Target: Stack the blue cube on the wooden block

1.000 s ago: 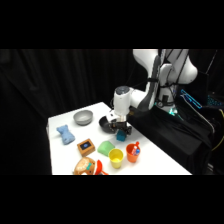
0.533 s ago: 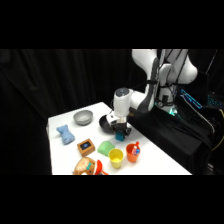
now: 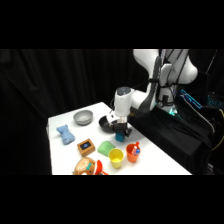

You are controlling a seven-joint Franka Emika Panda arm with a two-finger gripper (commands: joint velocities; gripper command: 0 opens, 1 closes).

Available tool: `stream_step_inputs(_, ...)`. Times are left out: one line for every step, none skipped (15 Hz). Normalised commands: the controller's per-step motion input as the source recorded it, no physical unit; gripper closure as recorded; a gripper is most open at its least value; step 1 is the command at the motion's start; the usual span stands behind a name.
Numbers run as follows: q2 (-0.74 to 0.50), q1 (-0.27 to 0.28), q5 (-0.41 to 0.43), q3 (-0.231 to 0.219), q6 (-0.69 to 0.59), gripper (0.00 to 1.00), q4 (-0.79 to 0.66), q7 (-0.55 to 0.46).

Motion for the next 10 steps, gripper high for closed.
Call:
stream_step_inputs(-0.27, 0.072, -0.042, 0.014, -0.15, 0.77, -0.07, 0.04)
stream_step_inputs(-0.30, 0.048, -0.012, 0.040, -0.20, 0.77, -0.07, 0.02)
stream_step_inputs(-0.32, 0.028, 0.013, 0.057, -0.25, 0.77, -0.07, 0.01)
stream_step_inputs(-0.34, -0.006, 0.069, 0.095, -0.30, 0.77, -0.06, -0.03)
stream_step_inputs(-0.36, -0.027, 0.111, 0.117, -0.32, 0.77, -0.06, -0.05)
stream_step_inputs(-0.38, -0.034, 0.142, 0.125, -0.36, 0.77, -0.05, -0.07)
stream_step_inputs(-0.37, -0.031, 0.153, 0.121, -0.39, 0.77, -0.03, -0.08)
stream_step_inputs(-0.37, -0.033, 0.179, 0.124, -0.42, 0.77, 0.00, -0.11)
stream_step_inputs(-0.35, -0.031, 0.199, 0.117, -0.45, 0.77, 0.04, -0.11)
stream_step_inputs(-0.31, -0.030, 0.215, 0.109, -0.47, 0.77, 0.09, -0.13)
